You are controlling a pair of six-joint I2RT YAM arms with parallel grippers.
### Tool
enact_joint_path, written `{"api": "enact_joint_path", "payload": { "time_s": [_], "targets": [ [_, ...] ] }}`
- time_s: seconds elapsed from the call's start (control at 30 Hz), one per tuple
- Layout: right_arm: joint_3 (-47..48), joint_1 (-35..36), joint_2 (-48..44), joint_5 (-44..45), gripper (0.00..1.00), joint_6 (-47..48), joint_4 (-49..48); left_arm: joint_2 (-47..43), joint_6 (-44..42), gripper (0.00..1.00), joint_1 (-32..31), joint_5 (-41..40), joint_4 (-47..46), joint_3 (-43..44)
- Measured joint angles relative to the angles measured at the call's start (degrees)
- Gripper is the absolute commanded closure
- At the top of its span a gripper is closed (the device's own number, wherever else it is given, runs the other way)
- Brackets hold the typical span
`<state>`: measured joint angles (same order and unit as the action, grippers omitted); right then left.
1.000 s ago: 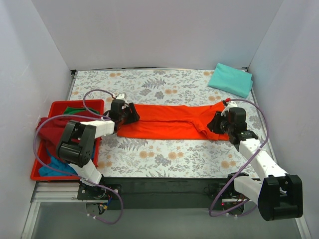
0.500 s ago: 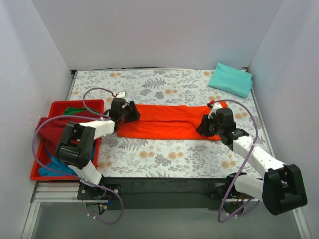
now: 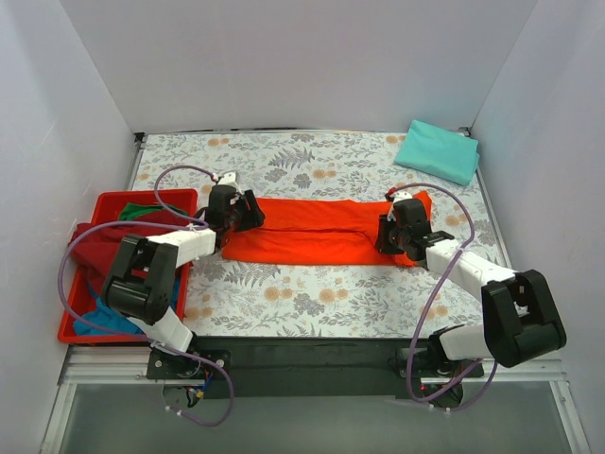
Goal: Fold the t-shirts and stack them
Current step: Fold the tshirt
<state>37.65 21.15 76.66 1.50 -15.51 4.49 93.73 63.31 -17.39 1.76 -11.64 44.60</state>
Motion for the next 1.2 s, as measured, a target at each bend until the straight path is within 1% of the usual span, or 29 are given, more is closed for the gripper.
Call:
{"api": "enact_joint_path", "payload": {
  "time_s": [0.17,0.37,0.43,0.47,0.5,0.57,0.7,0.73,0.77,0.9,0.97,1.0,1.1,1.2],
  "targets": [
    [2.01,0.00,2.69,3.19,0.69,0.90,-0.11,-0.28,-0.11,0.46,0.00,-0.13,-0.02,-0.09],
    [2.78,0.00,7.13,3.76,0.68,1.14,-0.09,-0.28,-0.24,0.46,0.00,-0.17,0.02,-0.22],
    [2.80,0.00,7.56,3.76,0.66,1.14,-0.07,-0.28,-0.28,0.46,0.00,-0.20,0.00,-0.26],
    [2.82,0.00,7.61,3.80,0.64,1.16,-0.07,-0.28,-0.31,0.46,0.00,-0.22,0.00,-0.31],
    [2.86,0.00,7.61,3.87,0.56,1.14,-0.07,-0.28,-0.31,0.46,0.00,-0.24,0.00,-0.31],
    [3.02,0.00,7.63,3.96,0.54,1.27,-0.07,-0.28,-0.31,0.46,0.00,-0.24,-0.02,-0.31],
    [3.19,0.00,8.09,4.04,0.55,1.36,-0.07,-0.28,-0.33,0.46,0.00,-0.68,-0.02,-0.31],
    [3.21,0.00,8.33,4.13,0.55,1.36,-0.07,-0.28,-0.33,0.46,0.00,-0.92,-0.02,-0.31],
    [3.28,0.00,8.66,4.17,0.61,1.36,-0.07,-0.28,-0.33,0.46,0.00,-1.11,-0.02,-0.31],
    [3.52,0.00,9.03,4.68,0.74,1.73,-0.04,-0.28,-0.37,0.46,0.00,-1.57,-0.02,-0.33],
    [3.52,-0.02,9.03,4.81,0.78,1.84,-0.02,-0.28,-0.39,0.46,0.00,-1.75,-0.02,-0.33],
    [3.52,-0.02,9.01,4.79,0.86,1.84,-0.02,-0.28,-0.42,0.46,0.00,-1.81,-0.02,-0.33],
    [3.52,-0.02,8.85,4.76,0.98,1.95,0.04,-0.28,-0.46,0.46,0.00,-1.99,-0.04,-0.37],
    [3.58,0.00,8.15,4.50,0.99,1.95,0.31,-0.28,-0.48,0.46,0.00,-2.01,-0.07,-0.52]
  ]
}}
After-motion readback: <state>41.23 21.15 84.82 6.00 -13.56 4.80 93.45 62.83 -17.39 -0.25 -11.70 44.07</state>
